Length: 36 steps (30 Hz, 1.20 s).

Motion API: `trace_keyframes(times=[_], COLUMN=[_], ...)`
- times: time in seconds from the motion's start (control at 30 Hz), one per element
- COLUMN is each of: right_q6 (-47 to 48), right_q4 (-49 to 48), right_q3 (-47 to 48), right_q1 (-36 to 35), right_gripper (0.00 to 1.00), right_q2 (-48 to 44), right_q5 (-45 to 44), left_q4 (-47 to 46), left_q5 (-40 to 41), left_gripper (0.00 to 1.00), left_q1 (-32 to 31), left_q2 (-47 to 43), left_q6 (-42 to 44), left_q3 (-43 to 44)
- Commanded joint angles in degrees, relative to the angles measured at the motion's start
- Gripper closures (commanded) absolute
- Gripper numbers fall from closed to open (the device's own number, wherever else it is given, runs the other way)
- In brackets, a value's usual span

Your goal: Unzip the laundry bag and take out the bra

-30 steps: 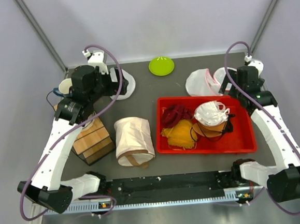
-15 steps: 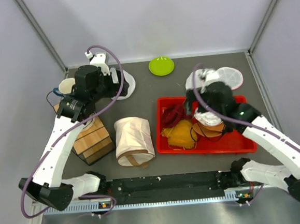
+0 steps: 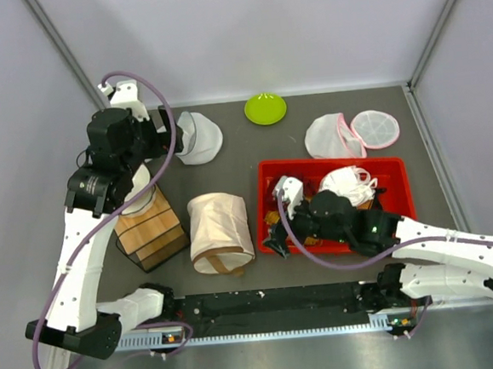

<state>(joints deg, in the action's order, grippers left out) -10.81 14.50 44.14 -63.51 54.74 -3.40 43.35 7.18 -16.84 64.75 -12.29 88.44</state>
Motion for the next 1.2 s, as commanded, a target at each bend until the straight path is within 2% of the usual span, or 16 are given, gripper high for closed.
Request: trace_keyframes(times=[0.0,0.13,0.33,0.43,0.47,0.5,0.53,0.57,0.67,0.77,0.8,0.87,0.9,0.93,1.0,1.17], right_q6=[2.8,4.4,4.1,4.3,4.9,5.1,5.3,5.5,6.1,4.1,3.7,1.0,-0.1,-2.6,-5.0,-18.5], right_q4=[-9.8,-13.0,-20.9,-26.4,-26.3,-25.4,-23.4,-22.7,-20.5,-17.1,-16.2,-14.8,-14.6,-14.6,-12.0,-11.4], right_q3=[0.9,3.1,4.5,4.1,4.6,5.5,6.8,7.3,7.5,9.4,10.3,13.2,14.3,16.9,20.1,29.6], right_q1=[-7.1,-11.6,-12.1,-12.1,-12.1,-12.1,-12.1,-12.0,-10.8,-4.6,-2.8,3.8,5.9,10.0,13.3,22.9], right_gripper=[0.06,0.06,0.18,0.38,0.66,0.85,0.96,1.00,1.00,1.00,1.00,1.00,1.00,1.00,1.00,1.00], right_q2=[3.9,10.6,20.6,23.2,23.7,24.3,24.3,23.9,20.6,17.2,16.6,16.0,16.2,16.4,18.6,23.8], right_q5=[3.0,1.6,-2.7,-5.6,-5.7,-6.8,-7.1,-7.7,-7.7,-0.5,4.7,9.7,15.9,17.5,21.4,25.9], left_q4=[-0.3,-1.0,-0.8,-1.1,-1.0,-1.0,-0.9,-0.8,-0.9,-0.6,-0.6,-0.3,-0.1,-0.1,-0.2,0.9], left_q5=[0.3,-0.1,-0.1,-0.2,-0.4,-0.8,-1.0,-1.1,-1.2,-1.9,-2.1,-3.0,-3.1,-2.9,-3.7,-10.8], left_gripper=[0.01,0.01,0.01,0.01,0.01,0.01,0.01,0.01,0.01,0.01,0.01,0.01,0.01,0.01,0.01,0.01], left_q1=[0.1,0.2,0.2,0.2,0.2,0.2,0.2,0.2,0.2,0.2,0.2,0.3,0.3,0.3,0.7,0.8], left_q2=[-0.2,-0.4,-0.9,-0.9,-0.9,-0.9,-0.9,-0.9,-0.7,-0.2,-0.1,0.2,0.2,0.1,-0.2,0.6], left_q6=[-0.1,-0.2,0.1,0.0,0.1,0.1,0.0,0.1,0.3,0.4,0.3,0.2,-0.1,-0.4,-1.0,-1.8], left_q3=[1.6,0.7,0.1,-0.4,-0.5,-0.5,-0.6,-0.6,-0.6,-0.2,0.1,0.9,1.1,1.6,1.8,2.7])
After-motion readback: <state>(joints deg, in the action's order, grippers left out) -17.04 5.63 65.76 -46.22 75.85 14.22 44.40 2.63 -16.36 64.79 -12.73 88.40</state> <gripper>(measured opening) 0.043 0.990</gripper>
